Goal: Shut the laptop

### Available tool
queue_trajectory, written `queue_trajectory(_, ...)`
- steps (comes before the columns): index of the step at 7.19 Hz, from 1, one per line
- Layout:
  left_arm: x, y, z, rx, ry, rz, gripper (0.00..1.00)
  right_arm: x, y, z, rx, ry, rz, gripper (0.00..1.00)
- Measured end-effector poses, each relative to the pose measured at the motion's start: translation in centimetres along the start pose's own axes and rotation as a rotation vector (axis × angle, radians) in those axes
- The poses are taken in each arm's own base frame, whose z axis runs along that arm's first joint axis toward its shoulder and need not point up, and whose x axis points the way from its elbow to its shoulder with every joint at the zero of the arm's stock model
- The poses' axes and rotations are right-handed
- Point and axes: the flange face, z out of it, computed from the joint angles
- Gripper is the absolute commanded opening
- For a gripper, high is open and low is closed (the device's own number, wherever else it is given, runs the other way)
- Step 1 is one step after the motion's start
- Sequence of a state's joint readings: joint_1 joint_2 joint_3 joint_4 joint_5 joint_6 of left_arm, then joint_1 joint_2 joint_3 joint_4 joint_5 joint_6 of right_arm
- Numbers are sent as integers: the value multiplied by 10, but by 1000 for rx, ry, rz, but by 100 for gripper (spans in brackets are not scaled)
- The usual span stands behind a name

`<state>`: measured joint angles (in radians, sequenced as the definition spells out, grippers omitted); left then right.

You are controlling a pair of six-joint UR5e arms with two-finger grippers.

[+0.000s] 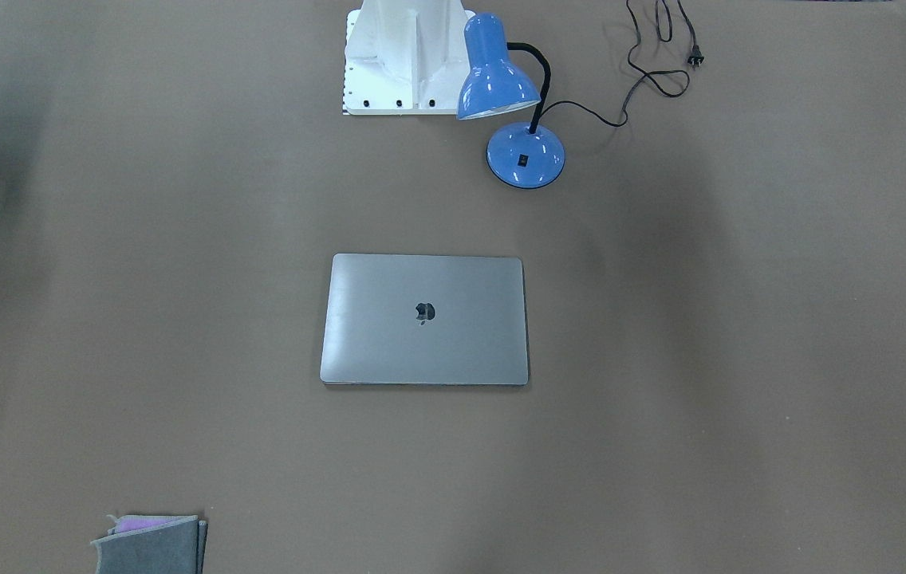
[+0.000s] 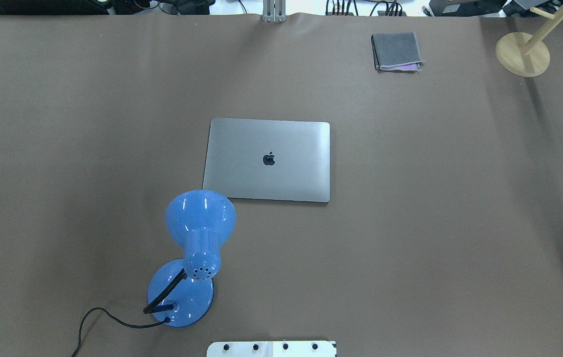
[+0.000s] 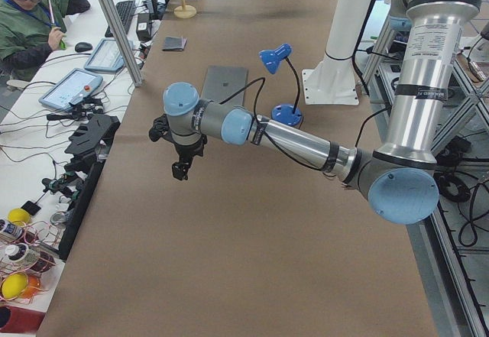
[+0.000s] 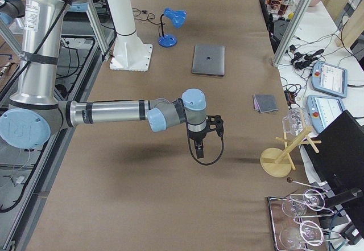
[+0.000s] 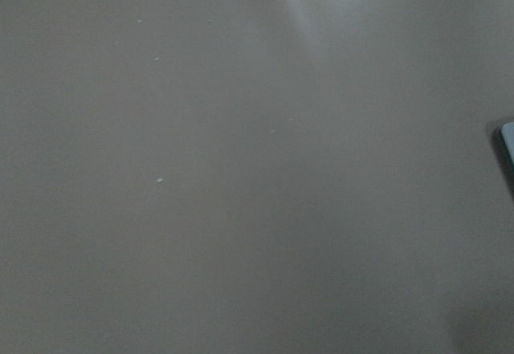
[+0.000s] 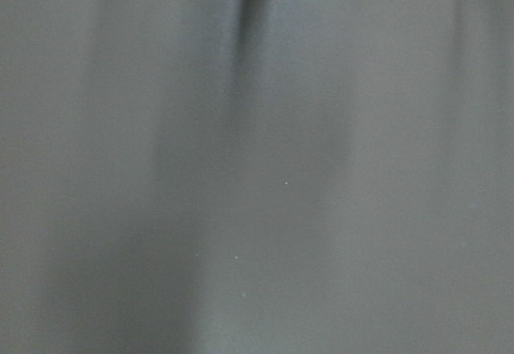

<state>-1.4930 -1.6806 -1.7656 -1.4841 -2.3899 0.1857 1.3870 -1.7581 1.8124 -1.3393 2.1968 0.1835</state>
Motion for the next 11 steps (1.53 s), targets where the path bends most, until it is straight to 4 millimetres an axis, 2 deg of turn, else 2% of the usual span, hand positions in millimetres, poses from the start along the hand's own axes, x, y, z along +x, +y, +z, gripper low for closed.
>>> queue_trajectory(1, -22, 30, 6, -28, -2, -15, 98, 16, 8, -14, -26, 10, -24, 100)
queue_trajectory(2, -39, 61, 17, -54, 2, -45, 98, 22, 14, -30, -56, 15, -42, 100)
queue_trajectory(3, -50, 81, 24, -66, 3, -66, 98, 22, 20, -42, -83, 16, -50, 100)
queue_trajectory(4, -57, 91, 29, -88, -7, -88, 98, 23, 29, -46, -104, 14, -46, 100)
queue_trajectory(6, -71, 117, 44, -161, -32, -148, 98, 33, 62, -35, -157, 11, -6, 100)
queue_trajectory(7, -73, 130, 48, -176, -34, -163, 98, 38, 72, -30, -174, 11, 6, 100)
queue_trajectory(8, -72, 133, 46, -174, -38, -162, 98, 40, 76, -28, -184, 10, 12, 100)
queue_trajectory(11, -62, 125, 35, -149, -47, -133, 98, 41, 79, -24, -193, -5, 21, 100)
